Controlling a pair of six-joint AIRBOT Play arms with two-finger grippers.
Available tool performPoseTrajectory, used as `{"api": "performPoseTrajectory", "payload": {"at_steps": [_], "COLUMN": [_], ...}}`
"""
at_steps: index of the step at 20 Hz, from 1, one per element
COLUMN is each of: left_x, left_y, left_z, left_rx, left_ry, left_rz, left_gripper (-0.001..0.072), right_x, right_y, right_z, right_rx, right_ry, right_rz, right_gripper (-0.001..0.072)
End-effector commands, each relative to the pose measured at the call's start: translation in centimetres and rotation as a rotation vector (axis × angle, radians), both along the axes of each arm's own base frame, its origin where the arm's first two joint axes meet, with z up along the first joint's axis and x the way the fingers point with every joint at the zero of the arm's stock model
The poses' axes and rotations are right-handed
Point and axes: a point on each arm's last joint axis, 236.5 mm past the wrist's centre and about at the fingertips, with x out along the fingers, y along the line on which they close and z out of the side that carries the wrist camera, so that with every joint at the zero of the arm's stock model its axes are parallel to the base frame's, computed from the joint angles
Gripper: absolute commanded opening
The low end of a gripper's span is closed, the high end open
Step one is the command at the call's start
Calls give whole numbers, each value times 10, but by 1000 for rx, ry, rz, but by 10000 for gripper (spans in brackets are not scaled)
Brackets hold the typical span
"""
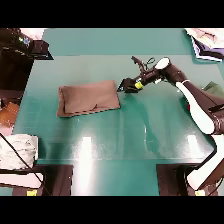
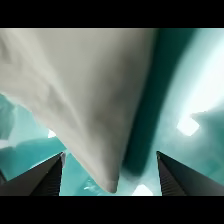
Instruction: Fold the shirts.
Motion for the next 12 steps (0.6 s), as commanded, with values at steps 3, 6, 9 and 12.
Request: {"api": "performPoseTrajectory", "payload": {"at_steps": [3,6,9,12], "left_x": [1,1,1,1], "left_y": [0,0,0,0], "left_z": [-4,-4,-4,-4], "left_rx": [-2,-2,-2,1], "left_ry": [4,4,5,3], "left_rz": [3,2,2,-3], "left_gripper": [27,27,27,27], "right_x": [-1,-4,-5,-4], "right_y": [26,50,64,78], "right_z": [-22,-22,-32,-38], "right_rx": [16,70,122,143], "right_ry": [0,0,58,60], "right_rz": [-77,-77,-103,-124], "right_gripper": [656,655,654,644]}}
